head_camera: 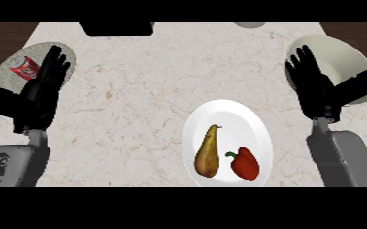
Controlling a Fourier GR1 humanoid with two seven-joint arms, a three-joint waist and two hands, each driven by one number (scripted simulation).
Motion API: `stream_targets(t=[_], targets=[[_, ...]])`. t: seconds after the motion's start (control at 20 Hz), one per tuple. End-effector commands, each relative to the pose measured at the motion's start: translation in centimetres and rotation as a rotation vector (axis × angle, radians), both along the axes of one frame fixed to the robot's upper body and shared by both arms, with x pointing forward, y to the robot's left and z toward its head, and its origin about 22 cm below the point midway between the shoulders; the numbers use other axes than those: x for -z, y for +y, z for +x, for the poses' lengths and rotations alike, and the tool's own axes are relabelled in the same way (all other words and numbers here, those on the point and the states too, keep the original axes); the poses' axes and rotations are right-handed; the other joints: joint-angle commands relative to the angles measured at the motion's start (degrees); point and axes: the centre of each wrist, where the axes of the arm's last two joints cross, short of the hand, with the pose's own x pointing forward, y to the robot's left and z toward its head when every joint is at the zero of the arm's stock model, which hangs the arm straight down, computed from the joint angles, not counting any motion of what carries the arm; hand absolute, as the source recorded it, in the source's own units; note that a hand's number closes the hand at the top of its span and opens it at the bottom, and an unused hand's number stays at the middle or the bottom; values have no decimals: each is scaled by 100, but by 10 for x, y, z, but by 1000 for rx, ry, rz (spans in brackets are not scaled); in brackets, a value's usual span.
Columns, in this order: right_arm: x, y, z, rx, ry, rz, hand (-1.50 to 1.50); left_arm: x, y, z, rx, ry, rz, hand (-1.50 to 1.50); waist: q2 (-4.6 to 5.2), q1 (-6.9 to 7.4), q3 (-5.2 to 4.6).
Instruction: Pick the bell pepper from the plate and place it in the bowl
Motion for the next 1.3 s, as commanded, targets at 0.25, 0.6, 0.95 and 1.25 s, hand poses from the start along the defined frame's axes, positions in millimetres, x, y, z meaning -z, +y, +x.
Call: stream_targets(t=[0.25,0.6,0.95,1.25], targets=[[4,92,-41,-961,-100,-474,150,10,-44,0,157,6,-23,0,125,286,-38],[54,53,-128,-583,-496,-342,-150,31,-69,-21,126,48,-64,0,147,-159,21],[5,25,-169,-512,-657,-538,-150,39,-61,-26,149,64,-61,0,170,-31,-1],[-52,25,-171,-488,-507,-735,-150,41,-73,-11,162,56,-59,0,186,-37,-8]])
